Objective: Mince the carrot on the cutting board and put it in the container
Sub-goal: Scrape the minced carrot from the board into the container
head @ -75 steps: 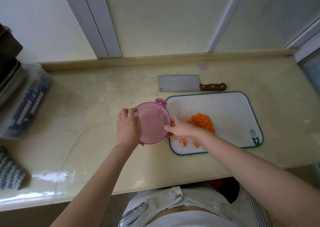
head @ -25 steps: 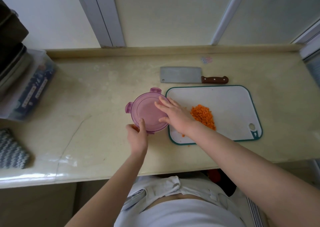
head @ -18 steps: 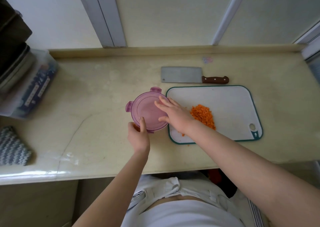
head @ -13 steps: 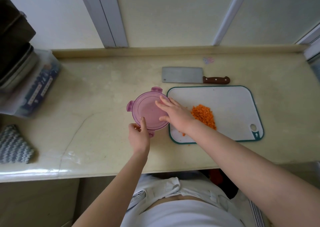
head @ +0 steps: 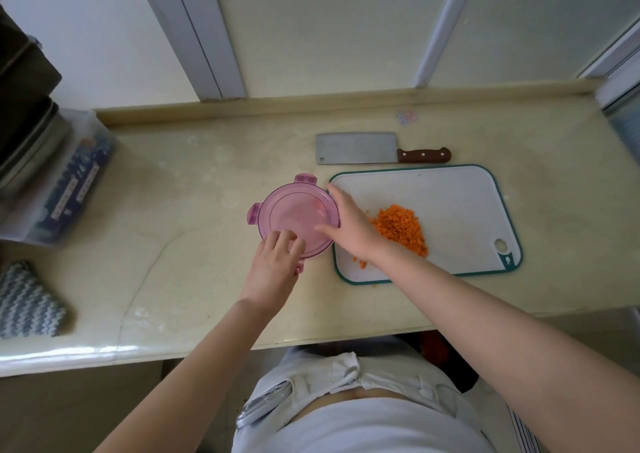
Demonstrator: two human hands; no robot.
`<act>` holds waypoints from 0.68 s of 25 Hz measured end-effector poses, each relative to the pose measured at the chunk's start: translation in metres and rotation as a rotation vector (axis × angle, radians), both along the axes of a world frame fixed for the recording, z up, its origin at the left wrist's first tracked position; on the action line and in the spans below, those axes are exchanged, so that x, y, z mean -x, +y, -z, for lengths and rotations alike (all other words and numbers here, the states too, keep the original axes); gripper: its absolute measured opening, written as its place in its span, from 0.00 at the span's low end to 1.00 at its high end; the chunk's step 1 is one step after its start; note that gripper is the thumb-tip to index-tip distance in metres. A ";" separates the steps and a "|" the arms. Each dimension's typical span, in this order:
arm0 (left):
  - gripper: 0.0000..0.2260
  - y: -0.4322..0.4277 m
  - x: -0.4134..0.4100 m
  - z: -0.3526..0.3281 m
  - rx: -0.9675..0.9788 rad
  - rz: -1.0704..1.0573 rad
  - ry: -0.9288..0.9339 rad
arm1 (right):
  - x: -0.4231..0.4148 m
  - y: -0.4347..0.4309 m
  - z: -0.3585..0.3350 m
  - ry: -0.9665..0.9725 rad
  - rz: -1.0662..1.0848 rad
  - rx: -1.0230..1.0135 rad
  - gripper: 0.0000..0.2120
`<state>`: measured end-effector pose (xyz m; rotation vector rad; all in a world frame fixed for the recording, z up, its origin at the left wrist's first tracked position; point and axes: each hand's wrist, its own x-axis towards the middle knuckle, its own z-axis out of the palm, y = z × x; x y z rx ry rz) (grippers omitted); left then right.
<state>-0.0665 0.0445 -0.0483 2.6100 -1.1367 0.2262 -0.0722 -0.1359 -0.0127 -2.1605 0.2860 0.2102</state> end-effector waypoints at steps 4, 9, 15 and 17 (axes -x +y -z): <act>0.18 0.009 -0.003 -0.011 0.041 0.070 0.096 | 0.017 0.006 0.021 0.093 0.564 -0.151 0.09; 0.17 0.010 -0.004 -0.018 0.039 0.102 0.093 | 0.030 0.023 0.016 0.379 0.721 -0.843 0.07; 0.15 0.005 -0.007 -0.026 0.049 0.096 0.091 | 0.033 0.037 0.011 0.338 0.770 -0.930 0.05; 0.15 0.006 -0.009 -0.026 0.046 0.108 0.079 | 0.031 0.037 0.011 0.335 0.761 -0.899 0.07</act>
